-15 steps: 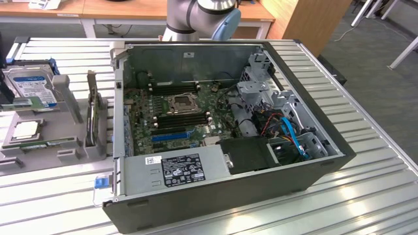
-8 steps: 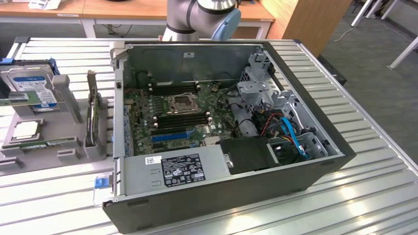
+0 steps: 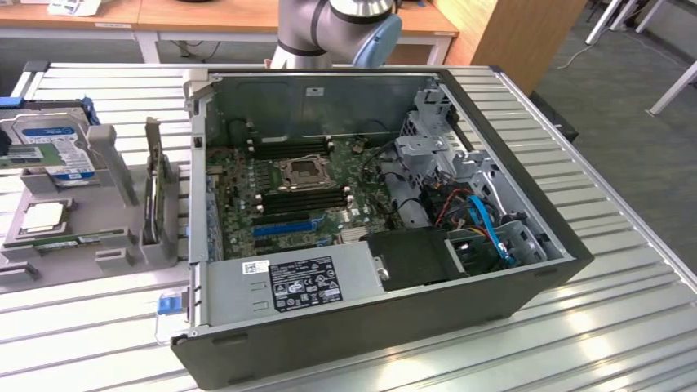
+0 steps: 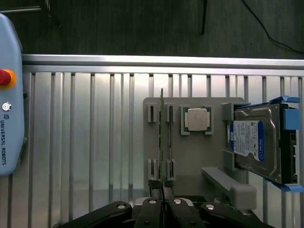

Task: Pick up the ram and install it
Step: 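Pick up the ram and move it above insertion slot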

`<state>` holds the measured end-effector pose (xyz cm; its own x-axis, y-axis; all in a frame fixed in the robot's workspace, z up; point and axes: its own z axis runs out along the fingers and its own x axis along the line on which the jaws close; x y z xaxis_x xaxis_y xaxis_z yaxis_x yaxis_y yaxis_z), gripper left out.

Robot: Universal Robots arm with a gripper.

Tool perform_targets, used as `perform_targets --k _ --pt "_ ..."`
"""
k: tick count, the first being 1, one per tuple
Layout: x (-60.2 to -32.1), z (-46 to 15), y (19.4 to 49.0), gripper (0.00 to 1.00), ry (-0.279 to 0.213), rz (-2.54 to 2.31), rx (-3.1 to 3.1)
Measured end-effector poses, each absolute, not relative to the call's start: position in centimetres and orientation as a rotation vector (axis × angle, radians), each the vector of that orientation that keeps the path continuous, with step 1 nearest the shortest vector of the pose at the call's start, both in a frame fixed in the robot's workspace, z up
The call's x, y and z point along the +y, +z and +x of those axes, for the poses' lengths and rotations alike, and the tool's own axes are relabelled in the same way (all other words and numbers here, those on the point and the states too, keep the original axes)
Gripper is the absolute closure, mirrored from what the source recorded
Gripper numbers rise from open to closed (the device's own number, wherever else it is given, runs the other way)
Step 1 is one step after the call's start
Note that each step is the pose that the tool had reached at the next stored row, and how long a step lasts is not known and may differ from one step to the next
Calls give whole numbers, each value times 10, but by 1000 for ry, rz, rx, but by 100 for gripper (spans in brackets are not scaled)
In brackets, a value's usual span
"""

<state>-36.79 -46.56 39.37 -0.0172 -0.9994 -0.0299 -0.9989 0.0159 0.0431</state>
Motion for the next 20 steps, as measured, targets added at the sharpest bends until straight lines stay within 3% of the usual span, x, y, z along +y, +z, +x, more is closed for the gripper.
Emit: perform_targets --k 20 --pt "-466 -349 394 89 -82 2197 -2231"
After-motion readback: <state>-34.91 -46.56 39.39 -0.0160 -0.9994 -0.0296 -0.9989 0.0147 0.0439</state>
